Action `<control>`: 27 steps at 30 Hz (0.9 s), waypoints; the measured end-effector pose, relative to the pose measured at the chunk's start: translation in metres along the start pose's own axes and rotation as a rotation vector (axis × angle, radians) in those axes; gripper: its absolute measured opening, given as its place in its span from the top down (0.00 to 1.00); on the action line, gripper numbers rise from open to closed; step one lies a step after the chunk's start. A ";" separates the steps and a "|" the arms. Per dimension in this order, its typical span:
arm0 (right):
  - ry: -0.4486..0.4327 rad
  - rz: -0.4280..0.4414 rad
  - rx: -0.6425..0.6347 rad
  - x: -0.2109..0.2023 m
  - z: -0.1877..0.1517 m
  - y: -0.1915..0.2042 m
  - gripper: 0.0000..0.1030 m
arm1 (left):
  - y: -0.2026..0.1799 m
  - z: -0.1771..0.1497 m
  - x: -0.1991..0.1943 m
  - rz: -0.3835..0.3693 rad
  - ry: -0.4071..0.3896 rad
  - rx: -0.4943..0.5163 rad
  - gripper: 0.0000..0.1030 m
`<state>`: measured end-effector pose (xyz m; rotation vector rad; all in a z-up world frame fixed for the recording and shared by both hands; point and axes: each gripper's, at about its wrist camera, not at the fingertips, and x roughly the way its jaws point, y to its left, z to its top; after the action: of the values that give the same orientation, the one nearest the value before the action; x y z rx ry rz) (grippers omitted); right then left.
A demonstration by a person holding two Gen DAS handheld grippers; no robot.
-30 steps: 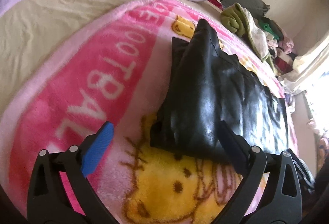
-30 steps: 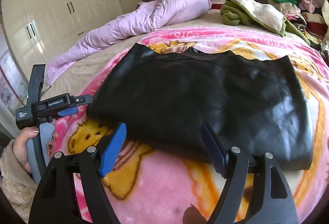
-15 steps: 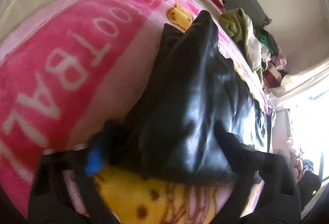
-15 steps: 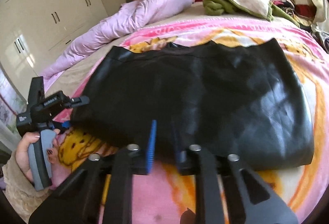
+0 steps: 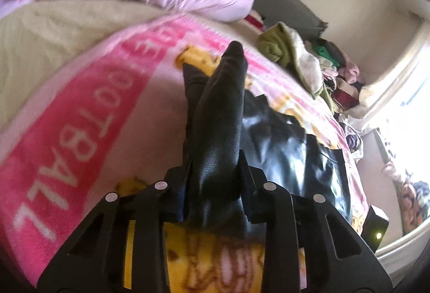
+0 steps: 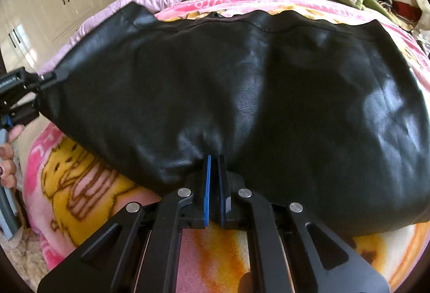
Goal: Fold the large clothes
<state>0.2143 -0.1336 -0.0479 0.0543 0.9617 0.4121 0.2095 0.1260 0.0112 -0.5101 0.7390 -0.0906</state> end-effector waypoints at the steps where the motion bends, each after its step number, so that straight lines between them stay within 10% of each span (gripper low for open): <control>1: 0.016 0.022 0.017 -0.003 0.003 -0.004 0.95 | -0.004 0.001 -0.003 0.004 -0.011 0.015 0.79; 8: -0.137 0.094 0.110 -0.025 0.086 -0.029 0.96 | -0.017 0.006 -0.013 -0.011 -0.031 0.046 0.79; 15: 0.068 0.021 0.154 0.064 0.123 -0.039 0.98 | -0.025 0.007 -0.015 -0.036 -0.035 0.056 0.81; 22: 0.080 0.048 0.158 0.070 0.125 -0.048 0.98 | -0.042 0.008 -0.018 -0.026 -0.065 0.090 0.81; 27: -0.019 0.182 0.158 0.005 0.140 -0.036 0.73 | -0.070 0.004 -0.031 -0.058 -0.100 0.150 0.82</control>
<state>0.3408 -0.1460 0.0205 0.2904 0.9723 0.5016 0.1961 0.0744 0.0661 -0.3900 0.6148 -0.1720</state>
